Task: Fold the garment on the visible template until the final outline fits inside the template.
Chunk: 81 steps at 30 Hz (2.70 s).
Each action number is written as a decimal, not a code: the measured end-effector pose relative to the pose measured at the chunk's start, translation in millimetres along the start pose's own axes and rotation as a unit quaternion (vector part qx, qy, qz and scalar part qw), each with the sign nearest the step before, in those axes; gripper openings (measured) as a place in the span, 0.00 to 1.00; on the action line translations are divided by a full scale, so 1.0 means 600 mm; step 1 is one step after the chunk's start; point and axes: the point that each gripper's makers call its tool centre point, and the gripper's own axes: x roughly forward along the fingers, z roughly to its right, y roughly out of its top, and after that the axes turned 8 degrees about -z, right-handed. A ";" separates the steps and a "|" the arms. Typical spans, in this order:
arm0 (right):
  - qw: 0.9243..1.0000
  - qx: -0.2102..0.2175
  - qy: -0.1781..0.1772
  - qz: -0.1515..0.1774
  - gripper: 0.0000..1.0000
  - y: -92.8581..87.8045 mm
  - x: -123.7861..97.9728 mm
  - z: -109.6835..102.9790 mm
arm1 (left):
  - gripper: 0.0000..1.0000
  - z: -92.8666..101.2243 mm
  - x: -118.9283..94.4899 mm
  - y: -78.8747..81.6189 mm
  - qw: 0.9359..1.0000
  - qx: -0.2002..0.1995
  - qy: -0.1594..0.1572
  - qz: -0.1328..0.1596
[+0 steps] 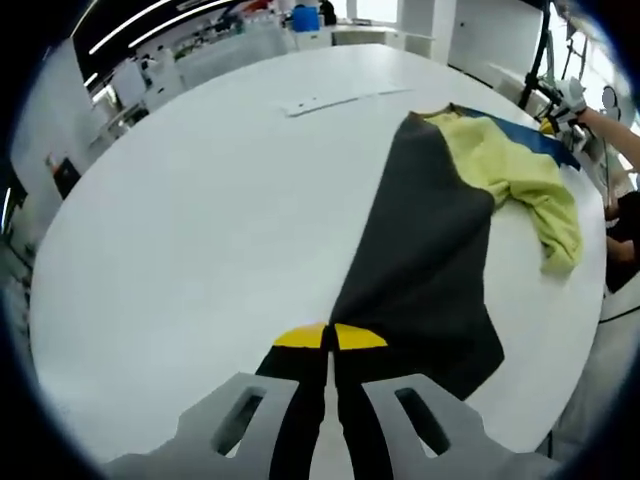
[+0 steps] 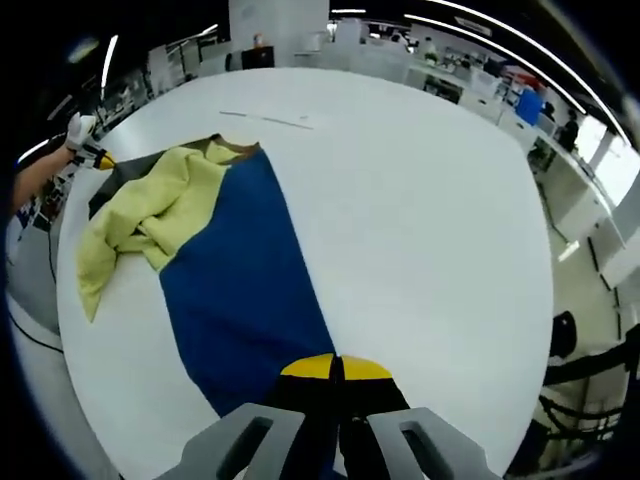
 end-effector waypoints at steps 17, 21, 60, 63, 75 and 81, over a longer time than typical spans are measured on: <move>0.999 -0.022 -0.023 -0.011 0.00 0.017 0.011 0.021 | 0.00 -0.052 -0.001 0.011 0.999 0.010 0.033 -0.013; 0.999 -0.026 -0.029 -0.012 0.00 0.021 0.012 0.026 | 0.00 -0.066 0.000 0.017 0.999 0.006 0.044 -0.017; 0.998 -0.031 -0.048 0.034 0.06 0.054 0.003 0.039 | 0.01 -0.073 -0.002 0.053 0.998 -0.009 0.063 0.012; 0.997 -0.021 -0.049 0.049 0.15 0.056 -0.002 0.038 | 0.11 -0.071 -0.010 0.060 0.997 -0.017 0.065 0.027; 0.995 -0.009 -0.034 0.093 0.38 0.057 -0.025 0.006 | 0.45 -0.028 -0.027 0.068 0.996 -0.028 0.024 0.078; 0.993 -0.011 -0.021 0.113 0.47 0.057 -0.039 -0.016 | 0.55 0.000 -0.038 0.070 0.994 -0.024 -0.005 0.110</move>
